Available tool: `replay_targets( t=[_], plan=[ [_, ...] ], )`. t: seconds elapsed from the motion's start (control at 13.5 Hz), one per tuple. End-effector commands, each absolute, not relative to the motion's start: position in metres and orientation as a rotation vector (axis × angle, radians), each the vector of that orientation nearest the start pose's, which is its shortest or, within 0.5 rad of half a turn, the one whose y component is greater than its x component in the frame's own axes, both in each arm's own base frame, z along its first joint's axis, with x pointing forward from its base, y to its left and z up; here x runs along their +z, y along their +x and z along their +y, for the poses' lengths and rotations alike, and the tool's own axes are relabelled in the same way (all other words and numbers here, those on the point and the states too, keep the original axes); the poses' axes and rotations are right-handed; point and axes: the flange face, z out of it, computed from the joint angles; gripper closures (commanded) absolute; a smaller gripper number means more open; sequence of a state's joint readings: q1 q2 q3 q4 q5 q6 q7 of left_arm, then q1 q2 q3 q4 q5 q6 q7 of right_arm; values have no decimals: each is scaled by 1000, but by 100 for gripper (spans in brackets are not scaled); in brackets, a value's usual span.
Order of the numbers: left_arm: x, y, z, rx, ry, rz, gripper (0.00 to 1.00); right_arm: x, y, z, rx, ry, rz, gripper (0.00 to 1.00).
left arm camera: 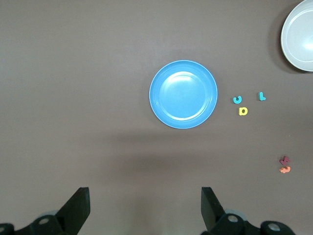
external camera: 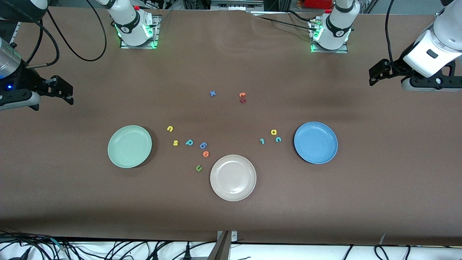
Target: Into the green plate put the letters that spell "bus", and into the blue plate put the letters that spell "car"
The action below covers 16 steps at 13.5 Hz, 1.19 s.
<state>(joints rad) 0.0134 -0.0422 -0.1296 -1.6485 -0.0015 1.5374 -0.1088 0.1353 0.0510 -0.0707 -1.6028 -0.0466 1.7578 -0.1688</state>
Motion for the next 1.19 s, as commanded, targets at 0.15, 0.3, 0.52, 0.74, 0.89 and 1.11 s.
replay_targets(
  t=[0.15,0.3,0.52,0.74,0.89,1.11],
  plan=[
    [618,532,-68,113,-3089,47,0,602,588,38,-153,-3175,-387,0],
    [618,532,-72,113,-3089,64,0,599,590,35,-145,-3173,-381,0],
    [618,532,-72,115,-3088,64,0,598,589,35,-131,-3176,-377,0],
    [618,532,-71,118,-3090,62,0,645,588,26,-252,-3184,-364,0],
    [618,532,-71,118,-3090,62,0,660,580,23,-270,-3180,-408,0],
    [618,532,-71,118,-3090,62,0,689,562,27,-258,-3172,-427,0]
  ],
)
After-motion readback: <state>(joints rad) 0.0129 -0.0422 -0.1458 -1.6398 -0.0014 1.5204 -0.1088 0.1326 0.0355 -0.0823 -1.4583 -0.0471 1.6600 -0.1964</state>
